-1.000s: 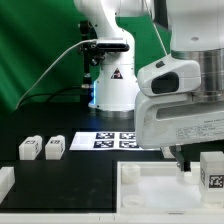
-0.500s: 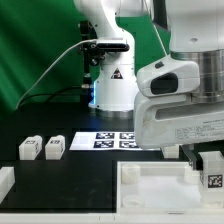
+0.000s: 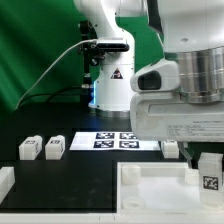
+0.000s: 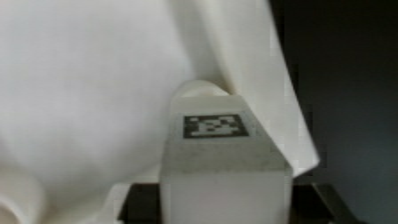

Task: Assemble one leg

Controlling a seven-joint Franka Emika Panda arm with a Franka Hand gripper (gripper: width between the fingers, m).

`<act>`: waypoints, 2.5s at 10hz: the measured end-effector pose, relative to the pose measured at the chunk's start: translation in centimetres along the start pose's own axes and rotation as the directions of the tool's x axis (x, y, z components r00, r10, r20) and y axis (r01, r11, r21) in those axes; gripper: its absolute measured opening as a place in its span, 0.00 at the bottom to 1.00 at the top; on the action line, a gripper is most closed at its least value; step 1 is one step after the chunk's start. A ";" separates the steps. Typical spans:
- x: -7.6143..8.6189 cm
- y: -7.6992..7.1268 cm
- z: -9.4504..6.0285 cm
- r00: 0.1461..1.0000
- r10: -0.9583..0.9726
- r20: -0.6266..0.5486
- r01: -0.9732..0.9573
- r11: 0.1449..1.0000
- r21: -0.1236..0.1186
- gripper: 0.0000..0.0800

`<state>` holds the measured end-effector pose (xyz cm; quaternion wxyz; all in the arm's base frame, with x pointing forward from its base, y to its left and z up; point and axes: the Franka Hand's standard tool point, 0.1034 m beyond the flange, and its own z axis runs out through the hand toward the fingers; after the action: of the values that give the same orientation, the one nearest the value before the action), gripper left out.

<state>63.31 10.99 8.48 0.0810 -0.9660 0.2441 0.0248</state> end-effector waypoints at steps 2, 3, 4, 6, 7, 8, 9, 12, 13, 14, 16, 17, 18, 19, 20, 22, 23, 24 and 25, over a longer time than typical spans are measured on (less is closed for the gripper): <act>0.1 0.1 0.0 0.949 0.314 -0.015 -0.314 0.949 0.025 0.37; 0.1 0.1 0.0 0.927 0.374 -0.013 -0.373 0.927 0.026 0.37; 0.1 0.1 0.0 0.873 0.489 -0.009 -0.488 0.872 0.028 0.37; 0.1 0.1 0.1 0.770 0.638 -0.003 -0.637 0.770 0.029 0.37; -0.1 0.1 0.1 0.604 0.797 0.004 -0.795 0.603 0.061 0.37; -0.7 -0.1 0.3 0.420 0.907 0.020 -0.903 0.416 0.105 0.37; -0.8 -0.2 0.3 0.380 0.924 0.028 -0.920 0.375 0.111 0.37; -0.9 -0.2 0.4 0.470 0.883 0.019 -0.879 0.465 0.104 0.75; -1.2 -0.1 0.6 0.551 0.834 0.015 -0.832 0.548 0.085 0.75; -1.1 -0.1 0.6 0.673 0.740 0.003 -0.738 0.670 0.081 0.79; -1.1 -0.8 0.7 0.905 0.426 -0.009 -0.426 0.905 0.006 0.81; -1.1 -0.6 0.7 0.948 0.319 -0.009 -0.319 0.948 0.003 0.81; -0.9 -0.5 0.8 0.987 0.157 -0.015 -0.157 0.988 -0.007 0.81; -0.4 -0.4 0.8 0.999 -0.022 -0.028 0.021 0.999 -0.032 0.81; 0.0 -0.9 0.6 0.984 -0.171 -0.041 0.169 0.984 -0.056 0.81; 0.3 -1.0 0.5 0.956 -0.287 -0.053 0.284 0.957 -0.056 0.81; 0.3 -1.0 0.5 0.957 -0.286 -0.053 0.283 0.957 -0.056 0.70; 0.3 -1.0 0.5 0.967 -0.247 -0.055 0.244 0.968 -0.054 0.51; 0.2 -1.1 0.5 0.988 -0.140 -0.060 0.138 0.989 -0.045 0.51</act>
Offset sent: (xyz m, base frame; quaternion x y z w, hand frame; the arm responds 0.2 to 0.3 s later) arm 0.0000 0.0000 0.0000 0.0000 0.0000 0.3523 0.9359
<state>64.04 11.91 8.16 0.0553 -0.9824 0.1781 -0.0062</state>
